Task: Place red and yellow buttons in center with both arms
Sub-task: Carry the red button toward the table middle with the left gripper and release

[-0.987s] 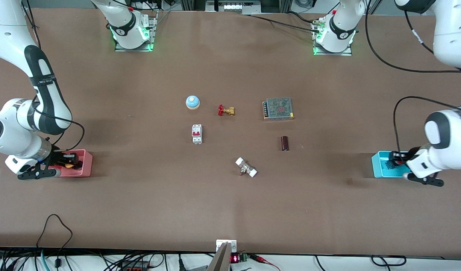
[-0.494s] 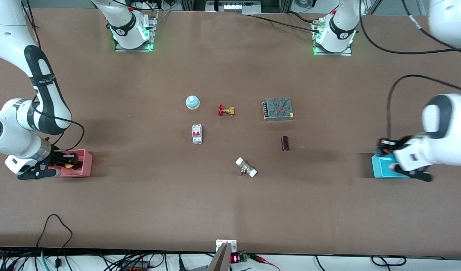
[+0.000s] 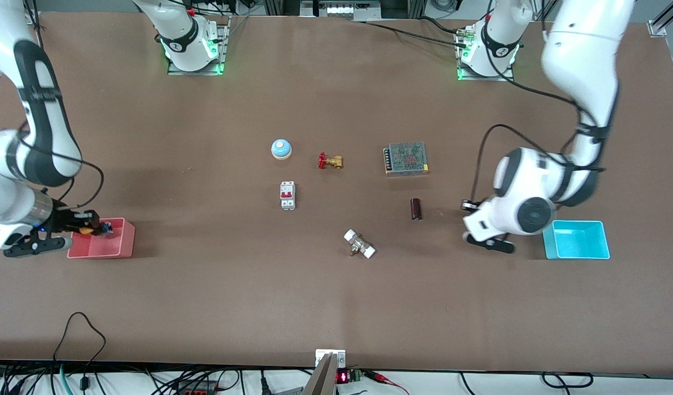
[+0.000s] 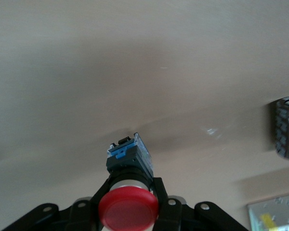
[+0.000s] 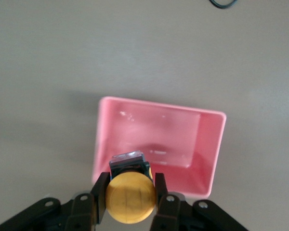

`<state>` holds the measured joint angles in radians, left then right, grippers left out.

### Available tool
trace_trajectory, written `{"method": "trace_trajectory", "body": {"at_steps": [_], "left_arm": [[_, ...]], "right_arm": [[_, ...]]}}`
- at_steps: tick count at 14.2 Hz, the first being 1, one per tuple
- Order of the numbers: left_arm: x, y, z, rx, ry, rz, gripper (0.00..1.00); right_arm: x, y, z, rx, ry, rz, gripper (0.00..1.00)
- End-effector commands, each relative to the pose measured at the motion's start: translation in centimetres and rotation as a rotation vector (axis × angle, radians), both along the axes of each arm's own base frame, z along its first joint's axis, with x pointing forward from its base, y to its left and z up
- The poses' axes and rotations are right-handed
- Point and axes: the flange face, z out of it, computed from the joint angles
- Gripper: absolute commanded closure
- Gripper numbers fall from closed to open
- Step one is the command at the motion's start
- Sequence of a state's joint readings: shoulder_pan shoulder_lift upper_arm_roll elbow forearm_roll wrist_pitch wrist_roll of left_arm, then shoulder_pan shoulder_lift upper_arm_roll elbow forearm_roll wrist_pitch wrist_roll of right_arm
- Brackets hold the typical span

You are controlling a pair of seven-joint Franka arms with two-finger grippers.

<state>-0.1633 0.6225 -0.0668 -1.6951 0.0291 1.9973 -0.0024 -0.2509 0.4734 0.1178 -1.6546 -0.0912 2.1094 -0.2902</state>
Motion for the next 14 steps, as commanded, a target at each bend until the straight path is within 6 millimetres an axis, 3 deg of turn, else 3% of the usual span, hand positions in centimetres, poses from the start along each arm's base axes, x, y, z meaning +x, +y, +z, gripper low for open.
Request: {"method": "trace_trajectory", "body": {"at_steps": [1, 2, 3, 4, 6, 8, 11, 14], "left_arm": [[-0.4, 0.3, 0.0, -0.007, -0.004, 0.025, 0.87], [-0.6, -0.7, -0.3, -0.002, -0.007, 0.029, 0.72], [-0.7, -1.0, -0.7, 0.006, -0.004, 0.035, 0.06], [-0.7, -1.0, -0.6, 0.006, -0.004, 0.035, 0.0], [-0.2, -0.5, 0.7, 0.003, -0.015, 0.037, 0.0], [0.5, 1.1, 3.9, 0.014, -0.028, 0.052, 0.0], [2.4, 4.0, 11.2, 0.019, -0.043, 0.1, 0.0], [4.1, 6.9, 19.3, 0.021, -0.103, 0.146, 0.0]], "right_arm": [[-1.4, 7.5, 4.7, 0.011, 0.036, -0.08, 0.67], [-1.5, 11.1, 5.1, 0.016, 0.033, -0.1, 0.67], [-1.7, 14.0, 5.2, 0.016, 0.031, -0.132, 0.67], [-2.0, 16.9, 4.6, 0.013, 0.034, -0.183, 0.67], [-2.8, 22.5, 2.5, -0.02, -0.003, -0.235, 0.67], [-3.5, 26.4, -0.4, -0.059, -0.034, -0.259, 0.68], [-5.0, 30.9, -4.1, -0.059, -0.057, -0.257, 0.68], [-6.2, 32.8, -7.8, -0.066, -0.08, -0.223, 0.68]]}}
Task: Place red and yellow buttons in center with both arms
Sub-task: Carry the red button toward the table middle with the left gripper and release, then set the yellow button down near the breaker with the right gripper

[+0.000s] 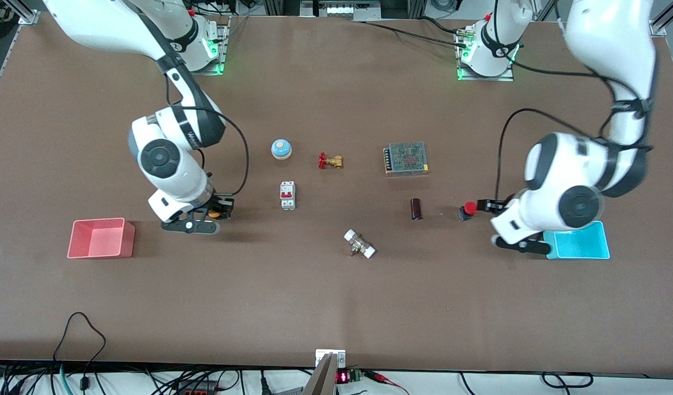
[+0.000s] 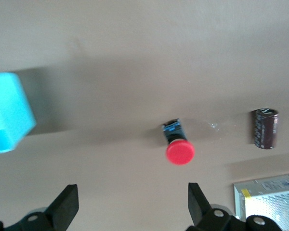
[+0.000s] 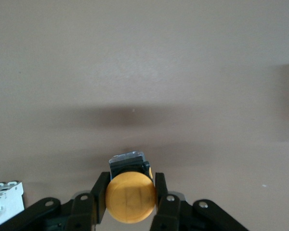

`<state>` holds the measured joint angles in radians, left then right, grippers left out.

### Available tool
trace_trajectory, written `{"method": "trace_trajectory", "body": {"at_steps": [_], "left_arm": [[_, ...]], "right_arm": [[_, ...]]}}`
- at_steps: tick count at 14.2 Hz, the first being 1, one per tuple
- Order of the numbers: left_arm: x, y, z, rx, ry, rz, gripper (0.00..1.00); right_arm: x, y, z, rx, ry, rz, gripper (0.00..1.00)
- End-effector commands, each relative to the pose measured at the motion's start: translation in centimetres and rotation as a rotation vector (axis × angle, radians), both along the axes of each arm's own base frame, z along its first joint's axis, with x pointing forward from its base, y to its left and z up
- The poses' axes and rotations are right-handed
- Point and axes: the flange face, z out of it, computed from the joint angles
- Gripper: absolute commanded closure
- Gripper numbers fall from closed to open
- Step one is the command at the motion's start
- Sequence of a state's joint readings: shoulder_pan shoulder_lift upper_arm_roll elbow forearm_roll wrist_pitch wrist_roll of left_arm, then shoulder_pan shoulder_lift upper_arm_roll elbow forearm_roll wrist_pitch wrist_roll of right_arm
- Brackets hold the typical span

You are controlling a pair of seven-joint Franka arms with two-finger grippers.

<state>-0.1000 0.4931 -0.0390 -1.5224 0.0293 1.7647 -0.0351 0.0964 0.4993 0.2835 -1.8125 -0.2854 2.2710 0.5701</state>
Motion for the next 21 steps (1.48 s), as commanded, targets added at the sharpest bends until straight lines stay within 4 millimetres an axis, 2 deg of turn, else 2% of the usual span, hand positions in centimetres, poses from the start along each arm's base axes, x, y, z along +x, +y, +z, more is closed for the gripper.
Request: {"method": "trace_trajectory", "body": {"at_steps": [1, 3, 5, 8, 9, 10, 11, 12, 13, 14, 15, 16, 18, 21], "left_arm": [[1.1, 2.7, 7.5, 0.021, -0.057, 0.032, 0.0], [0.8, 3.8, 12.7, 0.049, -0.087, 0.013, 0.0], [0.1, 4.3, 15.7, 0.067, -0.062, -0.073, 0.0], [-2.1, 5.6, 20.2, 0.062, -0.045, -0.072, 0.0], [-2.6, 6.5, 20.8, 0.048, -0.041, -0.054, 0.0], [-3.3, 7.0, 20.8, 0.015, -0.042, -0.039, 0.0], [-4.4, 7.4, 21.8, 0.0, -0.07, -0.025, 0.0], [-4.5, 8.4, 21.7, 0.002, -0.139, -0.016, 0.0], [-6.1, 8.9, 21.9, 0.004, -0.199, -0.006, 0.0], [-7.9, 8.6, 22.0, 0.006, -0.257, -0.008, 0.0], [-9.4, 8.9, 22.0, 0.007, -0.298, -0.014, 0.0], [-10.0, 8.9, 21.9, 0.007, -0.303, -0.015, 0.0], [-10.3, 8.8, 21.5, 0.012, -0.26, -0.008, 0.0], [-10.2, 9.1, 21.5, 0.007, -0.258, 0.0, 0.0]], "right_arm": [[-0.8, 0.8, -2.5, -0.015, -0.028, 0.002, 0.68], [-1.3, 1.8, -3.9, -0.02, -0.024, 0.009, 0.68], [-1.4, 2.1, -4.9, -0.024, -0.033, 0.003, 0.67], [-1.6, 2.6, -5.3, -0.025, -0.031, 0.013, 0.66], [-1.6, 2.5, -5.3, -0.023, -0.03, 0.009, 0.61], [-1.5, 2.5, -5.2, -0.023, -0.032, 0.009, 0.47], [-1.3, 2.4, -5.1, -0.02, -0.033, 0.003, 0.4], [-1.2, 2.4, -4.8, -0.014, -0.037, -0.005, 0.27], [-0.9, 2.2, -4.3, -0.009, -0.043, -0.009, 0.13], [-0.5, 1.9, -3.6, -0.005, -0.054, -0.011, 0.0], [0.0, 1.2, -2.7, 0.007, -0.062, -0.031, 0.0], [0.3, 0.6, -1.4, 0.029, -0.07, -0.059, 0.0], [1.1, -1.0, 2.8, 0.083, -0.094, -0.101, 0.0], [1.7, -5.1, 9.6, 0.118, -0.05, -0.011, 0.0]]}}
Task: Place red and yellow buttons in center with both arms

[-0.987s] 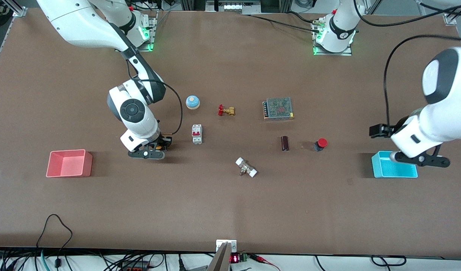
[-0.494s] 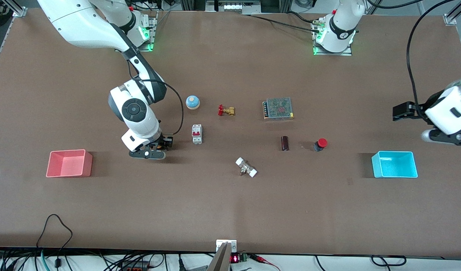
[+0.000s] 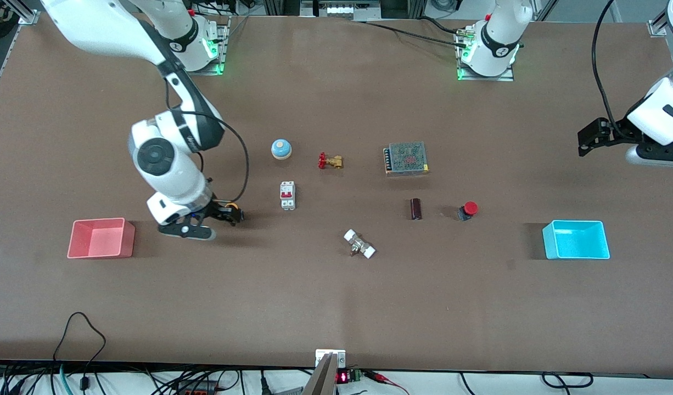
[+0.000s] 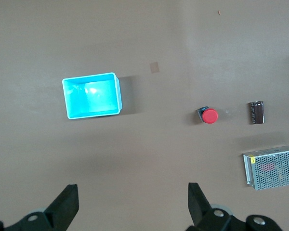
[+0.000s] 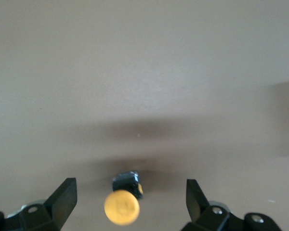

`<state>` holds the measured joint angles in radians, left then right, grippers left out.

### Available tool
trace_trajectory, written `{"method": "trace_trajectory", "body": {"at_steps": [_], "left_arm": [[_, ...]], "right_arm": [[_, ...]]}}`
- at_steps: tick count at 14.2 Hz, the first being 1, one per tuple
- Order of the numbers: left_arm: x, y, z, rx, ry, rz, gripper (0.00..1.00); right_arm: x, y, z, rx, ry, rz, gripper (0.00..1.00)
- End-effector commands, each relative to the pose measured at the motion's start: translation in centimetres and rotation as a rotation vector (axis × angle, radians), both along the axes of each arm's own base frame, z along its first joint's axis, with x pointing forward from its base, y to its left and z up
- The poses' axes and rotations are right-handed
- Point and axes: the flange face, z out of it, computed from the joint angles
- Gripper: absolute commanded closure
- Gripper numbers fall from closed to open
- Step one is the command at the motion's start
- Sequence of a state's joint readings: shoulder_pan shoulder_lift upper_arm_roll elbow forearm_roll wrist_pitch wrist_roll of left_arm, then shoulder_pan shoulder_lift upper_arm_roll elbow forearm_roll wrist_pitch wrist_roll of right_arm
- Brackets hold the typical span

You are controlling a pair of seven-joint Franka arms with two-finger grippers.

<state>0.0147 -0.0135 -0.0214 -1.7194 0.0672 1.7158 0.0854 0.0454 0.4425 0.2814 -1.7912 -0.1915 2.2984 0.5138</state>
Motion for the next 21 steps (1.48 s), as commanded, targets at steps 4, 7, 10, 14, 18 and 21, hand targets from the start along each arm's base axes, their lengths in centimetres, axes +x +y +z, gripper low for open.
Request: {"method": "trace_trajectory", "body": {"at_steps": [4, 7, 10, 14, 18, 21], "left_arm": [[-0.3, 0.0, -0.2, -0.016, 0.0, -0.009, 0.0], [-0.1, -0.5, 0.3, -0.018, -0.008, -0.015, 0.0], [-0.1, -0.6, 0.3, -0.021, -0.006, -0.016, 0.0], [0.1, -0.4, 0.4, -0.021, -0.008, -0.014, 0.0], [0.2, -0.4, 0.2, -0.022, -0.005, -0.015, 0.0], [0.3, -0.4, 0.0, -0.023, -0.003, -0.015, 0.0]], "right_arm": [[-0.8, -10.0, 13.0, 0.024, 0.059, 0.091, 0.0], [-2.3, -14.7, 19.6, -0.006, 0.103, 0.106, 0.0], [-3.7, -19.0, 24.1, -0.019, 0.076, 0.037, 0.0], [-5.9, -18.4, 25.5, -0.026, 0.143, 0.03, 0.0], [-5.6, -19.1, 25.5, 0.036, 0.129, 0.024, 0.0], [-5.5, -18.6, 25.3, 0.03, 0.132, 0.032, 0.0]]}}
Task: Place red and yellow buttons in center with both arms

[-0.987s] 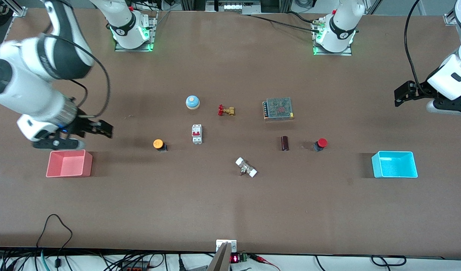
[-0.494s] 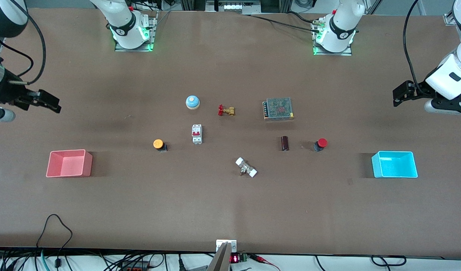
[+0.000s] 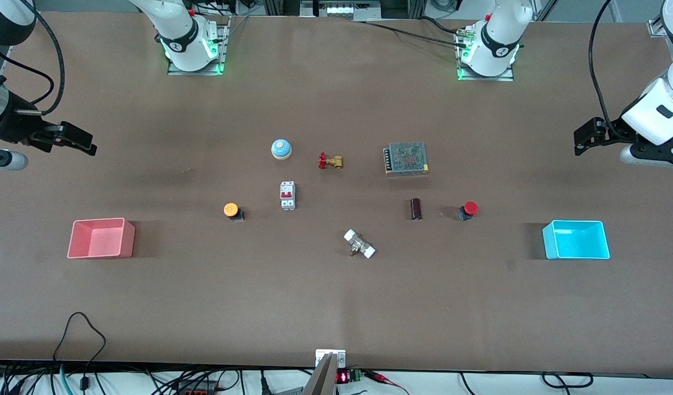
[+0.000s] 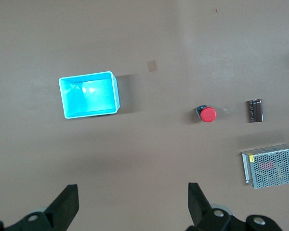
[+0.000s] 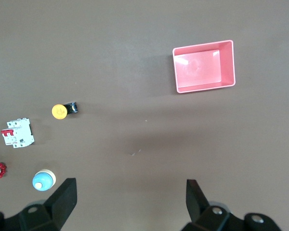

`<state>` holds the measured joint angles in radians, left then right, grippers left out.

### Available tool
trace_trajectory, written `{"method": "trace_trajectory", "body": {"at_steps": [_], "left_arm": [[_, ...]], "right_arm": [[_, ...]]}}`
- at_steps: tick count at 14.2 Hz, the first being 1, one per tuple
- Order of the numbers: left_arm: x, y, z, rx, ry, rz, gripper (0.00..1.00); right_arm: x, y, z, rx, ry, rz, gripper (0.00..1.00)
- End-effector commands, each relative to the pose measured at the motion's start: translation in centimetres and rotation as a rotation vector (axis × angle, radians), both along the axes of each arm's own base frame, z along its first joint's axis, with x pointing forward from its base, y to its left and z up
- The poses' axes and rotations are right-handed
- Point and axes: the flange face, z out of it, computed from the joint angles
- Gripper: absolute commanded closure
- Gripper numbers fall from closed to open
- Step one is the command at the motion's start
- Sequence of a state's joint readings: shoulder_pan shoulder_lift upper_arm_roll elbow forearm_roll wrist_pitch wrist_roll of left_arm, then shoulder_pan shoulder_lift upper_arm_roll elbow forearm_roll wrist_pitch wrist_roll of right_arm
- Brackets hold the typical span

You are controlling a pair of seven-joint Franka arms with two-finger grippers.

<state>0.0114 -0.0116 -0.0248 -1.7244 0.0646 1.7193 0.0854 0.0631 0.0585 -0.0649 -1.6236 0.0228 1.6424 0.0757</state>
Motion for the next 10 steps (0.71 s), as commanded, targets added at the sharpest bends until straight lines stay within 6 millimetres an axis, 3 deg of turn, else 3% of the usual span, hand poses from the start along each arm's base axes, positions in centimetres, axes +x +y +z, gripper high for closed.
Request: {"method": "trace_trajectory", "body": {"at_steps": [1, 10], "left_arm": [[0.2, 0.0, 0.4, -0.02, -0.008, -0.009, 0.0], [0.2, 0.5, 0.4, -0.02, -0.005, -0.001, 0.0]], "right_arm": [[0.0, 0.4, 0.1, 0.012, 0.001, 0.013, 0.0], [-0.1, 1.7, 0.2, -0.028, 0.006, 0.044, 0.0]]}}
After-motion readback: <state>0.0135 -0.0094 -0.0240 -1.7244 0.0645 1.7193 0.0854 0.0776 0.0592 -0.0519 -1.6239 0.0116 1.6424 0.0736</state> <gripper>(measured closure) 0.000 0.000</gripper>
